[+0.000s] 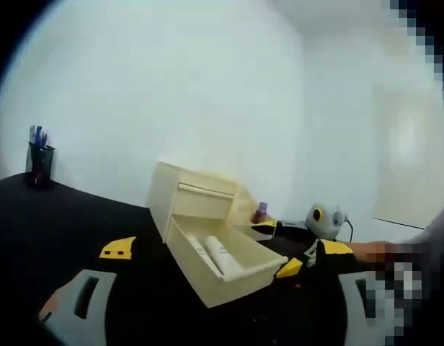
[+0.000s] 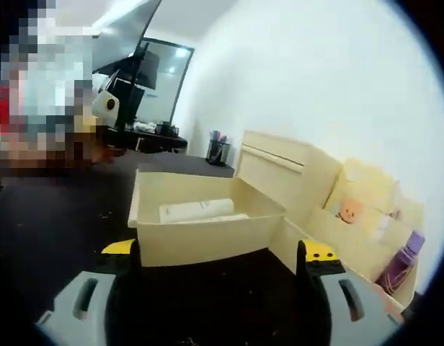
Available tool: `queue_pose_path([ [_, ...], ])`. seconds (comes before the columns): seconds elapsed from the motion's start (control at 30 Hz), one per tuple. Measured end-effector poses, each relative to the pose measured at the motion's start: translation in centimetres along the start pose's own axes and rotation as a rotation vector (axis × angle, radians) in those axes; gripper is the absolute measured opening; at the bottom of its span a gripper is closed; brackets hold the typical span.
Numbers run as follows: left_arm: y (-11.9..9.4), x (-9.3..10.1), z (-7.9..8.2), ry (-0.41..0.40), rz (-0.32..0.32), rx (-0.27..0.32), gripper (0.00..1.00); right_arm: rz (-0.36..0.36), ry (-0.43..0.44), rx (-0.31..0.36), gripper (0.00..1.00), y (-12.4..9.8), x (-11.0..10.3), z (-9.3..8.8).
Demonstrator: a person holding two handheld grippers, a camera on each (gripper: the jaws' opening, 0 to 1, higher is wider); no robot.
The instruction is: Open the drawer, pick up the cosmetic bottles from the table one by one, place them into the drawer, release the gripper, close the drawer, and move the gripper away
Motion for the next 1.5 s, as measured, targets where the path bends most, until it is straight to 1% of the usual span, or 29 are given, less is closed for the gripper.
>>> queue_pose_path([
  [0.07, 0.1, -0.3, 0.3, -0.005, 0.003, 0.006, 0.95, -0.011, -0.007, 0.002, 0.84, -0.1, -0.3, 0.0],
  [0.2, 0.2, -0.2, 0.6, -0.006, 0.0, 0.013, 0.95, -0.023, -0.023, 0.005, 0.84, -0.2, -0.3, 0.1],
  [0.33, 0.4, -0.2, 0.5, -0.002, -0.001, 0.007, 0.95, -0.031, -0.037, 0.002, 0.84, -0.2, -0.4, 0.2],
  [0.5, 0.3, 0.5, 0.1, 0.003, -0.007, 0.003, 0.95, -0.045, -0.051, -0.001, 0.83, 0.0, 0.3, 0.4],
  [0.8, 0.3, 0.8, 0.2, 0.006, -0.012, 0.005, 0.95, -0.064, -0.059, -0.008, 0.83, 0.6, 1.2, 0.6],
  [0.97, 0.3, 0.7, 0.2, 0.006, -0.015, 0.006, 0.95, -0.078, -0.064, -0.015, 0.83, 1.3, 2.0, 0.6],
  [1.1, -0.1, 1.6, -0.1, 0.006, -0.018, 0.011, 0.95, -0.087, -0.059, -0.016, 0.83, 1.6, 2.3, 0.5],
  [1.33, -0.3, 2.5, -0.8, 0.012, -0.027, 0.003, 0.95, -0.106, -0.067, -0.02, 0.83, 1.8, 2.4, 0.6],
  [1.5, -0.6, 3.0, -1.0, 0.013, -0.029, 0.007, 0.95, -0.115, -0.075, -0.027, 0.83, 2.4, 3.1, 0.7],
])
Point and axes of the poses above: the point that each gripper's makers call its tool centre point, and the gripper's own axes: y roughly forward along the fingers, x roughly to its right, z roughly out of its top, the point moved 1 cm from there along -y, roughly backward along the fingers, and after that the axes turned 6 degrees about y, right-handed, at the moved point
